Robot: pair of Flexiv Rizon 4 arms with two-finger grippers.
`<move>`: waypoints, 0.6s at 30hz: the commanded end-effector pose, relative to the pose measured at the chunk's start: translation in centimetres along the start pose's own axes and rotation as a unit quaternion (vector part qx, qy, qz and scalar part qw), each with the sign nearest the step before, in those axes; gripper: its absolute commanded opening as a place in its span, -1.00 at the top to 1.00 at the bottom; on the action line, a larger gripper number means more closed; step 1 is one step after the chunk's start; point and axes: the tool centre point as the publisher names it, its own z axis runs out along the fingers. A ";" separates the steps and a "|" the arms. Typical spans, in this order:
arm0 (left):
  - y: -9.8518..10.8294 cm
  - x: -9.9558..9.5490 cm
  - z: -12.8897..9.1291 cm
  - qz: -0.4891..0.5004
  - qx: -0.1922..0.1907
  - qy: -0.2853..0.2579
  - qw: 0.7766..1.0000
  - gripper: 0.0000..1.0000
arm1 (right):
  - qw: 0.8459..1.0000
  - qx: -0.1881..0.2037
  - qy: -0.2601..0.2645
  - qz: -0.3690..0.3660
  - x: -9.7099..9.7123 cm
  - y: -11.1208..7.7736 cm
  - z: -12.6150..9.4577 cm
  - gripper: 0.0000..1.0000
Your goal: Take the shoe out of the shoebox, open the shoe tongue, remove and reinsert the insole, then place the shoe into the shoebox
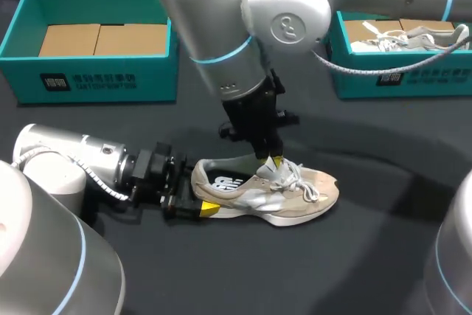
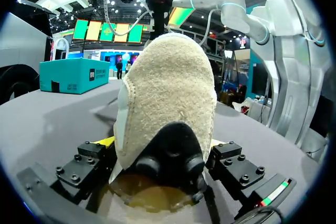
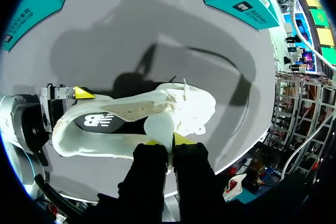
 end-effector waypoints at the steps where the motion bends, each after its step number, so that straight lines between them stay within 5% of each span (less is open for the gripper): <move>1: 0.3 0.0 -0.1 0.000 0.000 -0.001 1.000 1.00 | 0.991 -0.025 0.131 0.014 -5.0 -1.0 1.3 1.00; 4: 0.3 0.0 -0.1 0.000 0.000 -0.001 1.000 1.00 | 0.977 -0.048 0.207 -0.020 -6.6 -1.1 1.7 1.00; 18: 0.3 0.0 -0.1 0.000 0.000 -0.001 1.000 1.00 | 0.977 -0.048 0.207 -0.020 -6.6 -1.1 1.7 1.00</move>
